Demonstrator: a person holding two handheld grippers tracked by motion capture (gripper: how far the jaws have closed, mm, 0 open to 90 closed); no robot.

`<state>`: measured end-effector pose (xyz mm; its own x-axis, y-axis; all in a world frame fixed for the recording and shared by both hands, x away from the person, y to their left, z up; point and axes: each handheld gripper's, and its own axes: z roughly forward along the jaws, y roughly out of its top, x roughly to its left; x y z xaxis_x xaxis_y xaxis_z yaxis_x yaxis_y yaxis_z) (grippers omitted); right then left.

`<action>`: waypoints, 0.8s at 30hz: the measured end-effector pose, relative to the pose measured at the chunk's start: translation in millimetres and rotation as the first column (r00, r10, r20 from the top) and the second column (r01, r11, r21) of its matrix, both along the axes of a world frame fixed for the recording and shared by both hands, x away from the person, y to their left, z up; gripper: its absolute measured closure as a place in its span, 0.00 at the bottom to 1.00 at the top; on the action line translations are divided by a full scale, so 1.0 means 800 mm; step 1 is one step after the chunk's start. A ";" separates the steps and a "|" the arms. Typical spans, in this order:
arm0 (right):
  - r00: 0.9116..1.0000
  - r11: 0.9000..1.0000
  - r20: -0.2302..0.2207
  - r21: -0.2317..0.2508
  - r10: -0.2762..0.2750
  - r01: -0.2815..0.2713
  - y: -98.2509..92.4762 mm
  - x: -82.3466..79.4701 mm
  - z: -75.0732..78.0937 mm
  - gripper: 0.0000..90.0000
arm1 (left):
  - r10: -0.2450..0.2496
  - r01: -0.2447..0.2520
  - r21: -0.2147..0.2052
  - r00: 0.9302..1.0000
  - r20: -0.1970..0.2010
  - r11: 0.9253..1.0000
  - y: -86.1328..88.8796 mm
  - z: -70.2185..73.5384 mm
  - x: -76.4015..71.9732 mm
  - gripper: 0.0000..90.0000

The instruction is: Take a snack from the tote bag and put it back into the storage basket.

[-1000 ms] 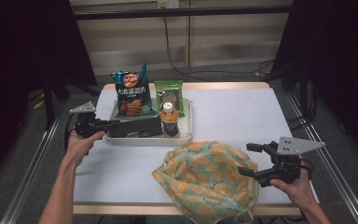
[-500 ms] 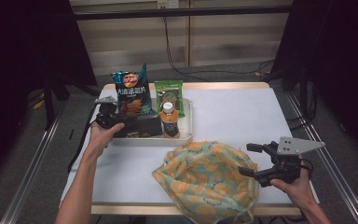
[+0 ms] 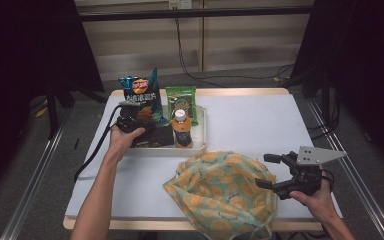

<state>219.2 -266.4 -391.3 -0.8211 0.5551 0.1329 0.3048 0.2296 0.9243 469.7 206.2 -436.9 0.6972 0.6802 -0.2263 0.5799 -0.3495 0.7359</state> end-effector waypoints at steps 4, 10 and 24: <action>1.000 1.000 0.002 -0.007 0.003 -0.003 0.002 0.000 0.000 0.18 | -0.010 0.010 -0.015 1.000 -0.017 1.000 -0.001 -0.002 0.000 1.00; 1.000 1.000 0.006 -0.004 0.012 -0.012 0.003 0.001 0.001 0.18 | -0.035 0.035 0.002 0.999 -0.019 0.999 -0.004 -0.001 -0.005 1.00; 1.000 1.000 0.012 -0.007 -0.026 0.026 -0.001 -0.001 0.003 0.19 | -0.029 0.030 0.000 0.999 0.039 1.000 0.002 0.010 -0.024 0.81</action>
<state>218.5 -267.5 -388.7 -0.8080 0.5769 0.1193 0.3000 0.2287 0.9261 450.6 207.8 -429.2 0.7253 0.6592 -0.1986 0.5400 -0.3658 0.7580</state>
